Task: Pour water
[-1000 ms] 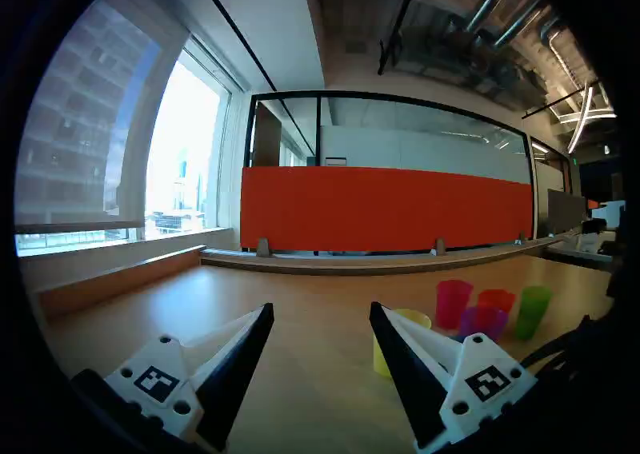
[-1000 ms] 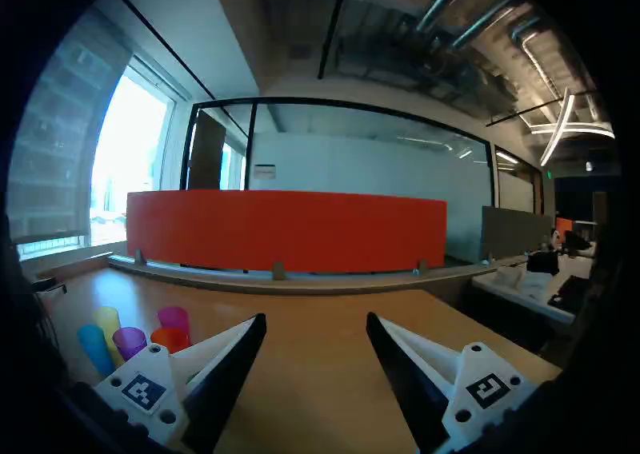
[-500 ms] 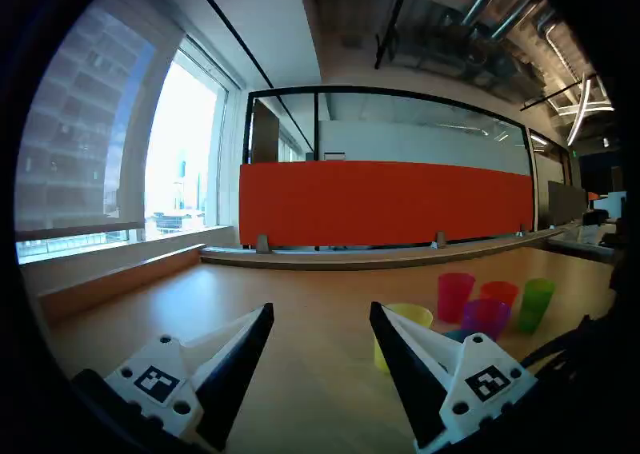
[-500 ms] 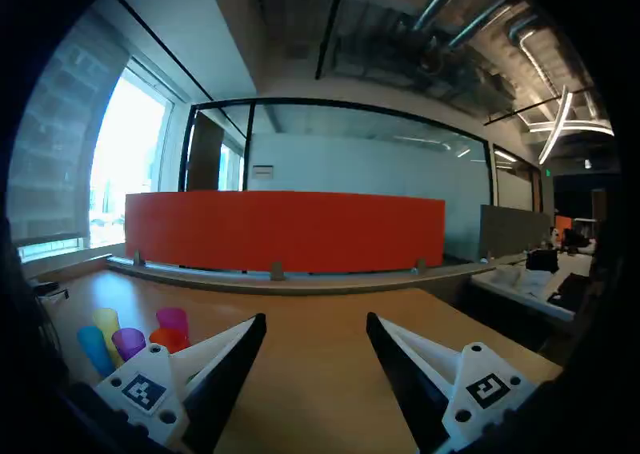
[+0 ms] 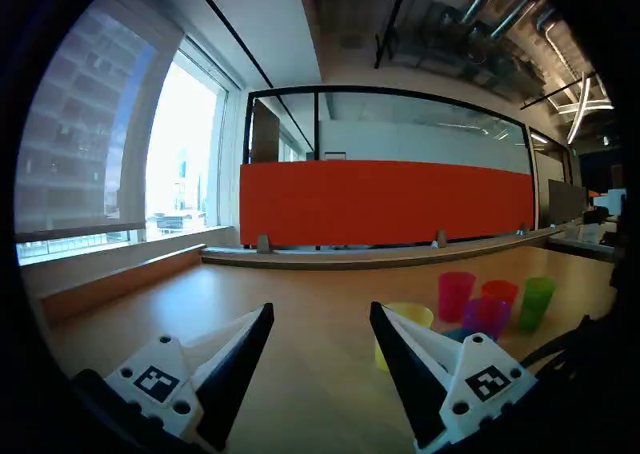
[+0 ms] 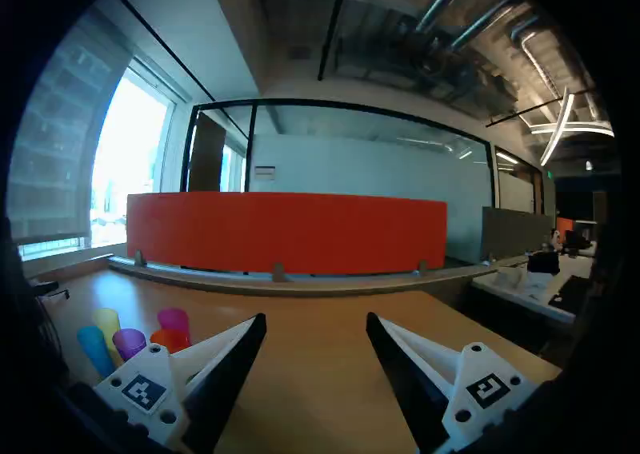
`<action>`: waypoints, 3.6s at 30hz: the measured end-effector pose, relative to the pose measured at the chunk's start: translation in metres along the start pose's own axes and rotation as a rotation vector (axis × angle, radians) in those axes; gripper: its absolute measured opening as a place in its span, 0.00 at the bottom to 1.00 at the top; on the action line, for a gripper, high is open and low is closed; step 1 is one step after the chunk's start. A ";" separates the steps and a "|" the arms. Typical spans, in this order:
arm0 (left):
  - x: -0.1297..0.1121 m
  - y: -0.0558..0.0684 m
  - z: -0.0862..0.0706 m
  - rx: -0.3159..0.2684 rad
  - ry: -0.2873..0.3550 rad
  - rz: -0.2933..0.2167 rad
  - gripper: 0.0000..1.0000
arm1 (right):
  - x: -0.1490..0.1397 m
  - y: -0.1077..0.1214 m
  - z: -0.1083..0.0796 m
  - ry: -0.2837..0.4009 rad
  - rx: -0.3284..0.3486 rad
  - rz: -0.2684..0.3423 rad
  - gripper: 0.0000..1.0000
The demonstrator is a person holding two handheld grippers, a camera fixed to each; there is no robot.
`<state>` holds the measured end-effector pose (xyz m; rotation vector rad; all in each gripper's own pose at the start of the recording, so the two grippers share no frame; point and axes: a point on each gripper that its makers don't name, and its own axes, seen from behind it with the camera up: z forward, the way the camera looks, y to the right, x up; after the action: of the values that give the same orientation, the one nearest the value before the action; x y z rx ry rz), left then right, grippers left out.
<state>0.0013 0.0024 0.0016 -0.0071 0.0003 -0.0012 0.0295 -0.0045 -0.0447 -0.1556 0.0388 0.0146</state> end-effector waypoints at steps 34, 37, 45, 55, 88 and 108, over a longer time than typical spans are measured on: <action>0.000 0.000 0.000 0.000 0.000 0.000 0.89 | -0.013 0.016 0.024 0.106 0.022 0.001 0.97; 0.000 0.000 0.000 0.000 0.000 0.000 0.89 | -0.023 0.010 0.028 0.102 0.044 0.011 0.97; 0.000 -0.001 0.000 0.000 0.000 0.000 0.89 | -0.050 0.007 0.035 0.083 0.052 0.019 0.97; 0.000 0.000 0.000 0.000 0.000 0.000 0.89 | -0.065 0.012 0.040 0.068 0.053 0.049 0.97; 0.000 0.001 0.000 0.000 0.000 0.000 0.89 | -0.085 0.009 0.044 0.007 0.053 0.036 0.97; 0.000 0.000 0.000 0.000 0.000 0.000 0.89 | -0.086 0.008 0.043 0.006 0.053 0.036 1.00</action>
<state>0.0015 0.0028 0.0019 -0.0076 0.0000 -0.0011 -0.0550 0.0091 0.0003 -0.1018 0.0480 0.0485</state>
